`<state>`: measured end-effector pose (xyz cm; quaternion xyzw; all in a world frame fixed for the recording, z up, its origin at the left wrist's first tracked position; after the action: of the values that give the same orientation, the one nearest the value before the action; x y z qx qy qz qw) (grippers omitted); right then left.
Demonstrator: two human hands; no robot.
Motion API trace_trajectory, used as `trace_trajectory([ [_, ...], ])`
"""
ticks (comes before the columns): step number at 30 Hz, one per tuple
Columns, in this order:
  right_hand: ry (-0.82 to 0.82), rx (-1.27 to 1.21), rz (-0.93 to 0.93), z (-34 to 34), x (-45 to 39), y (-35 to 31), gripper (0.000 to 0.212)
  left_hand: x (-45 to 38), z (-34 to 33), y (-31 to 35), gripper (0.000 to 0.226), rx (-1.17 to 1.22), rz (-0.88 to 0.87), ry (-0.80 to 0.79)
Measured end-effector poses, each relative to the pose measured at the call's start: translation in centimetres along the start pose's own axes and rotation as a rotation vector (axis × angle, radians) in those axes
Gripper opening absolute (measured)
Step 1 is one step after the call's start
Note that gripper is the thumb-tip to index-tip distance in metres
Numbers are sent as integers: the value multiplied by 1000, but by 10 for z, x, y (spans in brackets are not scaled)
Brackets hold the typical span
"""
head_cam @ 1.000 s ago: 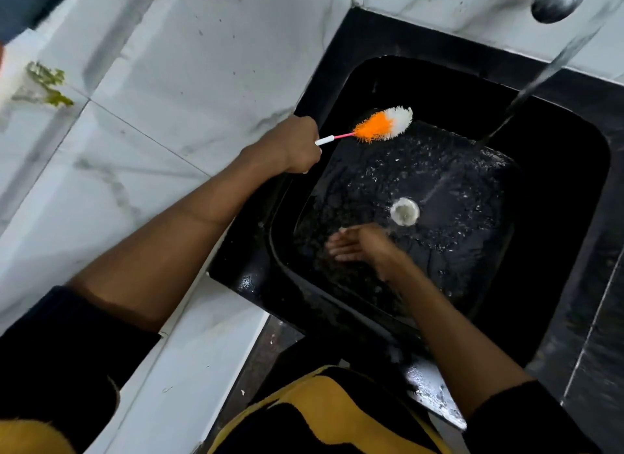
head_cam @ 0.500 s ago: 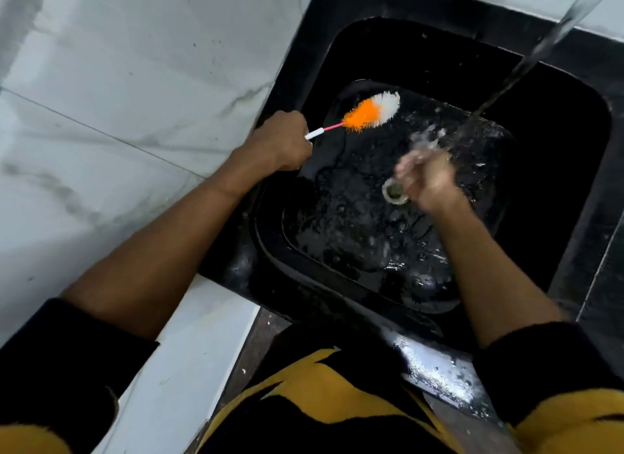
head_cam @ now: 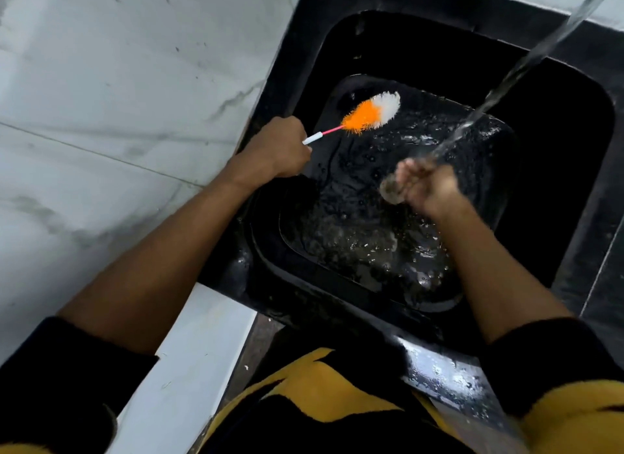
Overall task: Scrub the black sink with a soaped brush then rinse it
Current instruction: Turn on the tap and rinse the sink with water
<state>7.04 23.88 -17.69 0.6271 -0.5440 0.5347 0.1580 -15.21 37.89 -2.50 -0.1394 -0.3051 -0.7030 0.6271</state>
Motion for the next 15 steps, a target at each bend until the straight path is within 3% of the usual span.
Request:
trace_trajectory([
  [2,38,-196,36,-4,-9,-28,31,0,-1,-1,21,6,1,-3],
  [5,-53,-12,104,-22,-6,-49,31,1,-1,-3,22,18,3,-5],
  [9,-357,485,12,-34,24,-8,24,2,-1,0,24,-4,-15,2],
  [13,-755,1348,-449,35,78,97,28,0,-6,-1,24,5,-15,-11],
  [15,-664,1613,-591,79,77,100,25,-1,-9,0,24,8,-25,-16],
])
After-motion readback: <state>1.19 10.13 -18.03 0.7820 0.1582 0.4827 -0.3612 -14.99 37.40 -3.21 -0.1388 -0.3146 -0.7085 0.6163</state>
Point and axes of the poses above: each hand's wrist, its own x-axis away from the middle knuckle, its own z-axis out of the back of the hand, y = z × x, the point moved 10 cm from there along -x, towards the middle knuckle, and after that the axes turned 6 degrees about z, right-handed, at the moved point
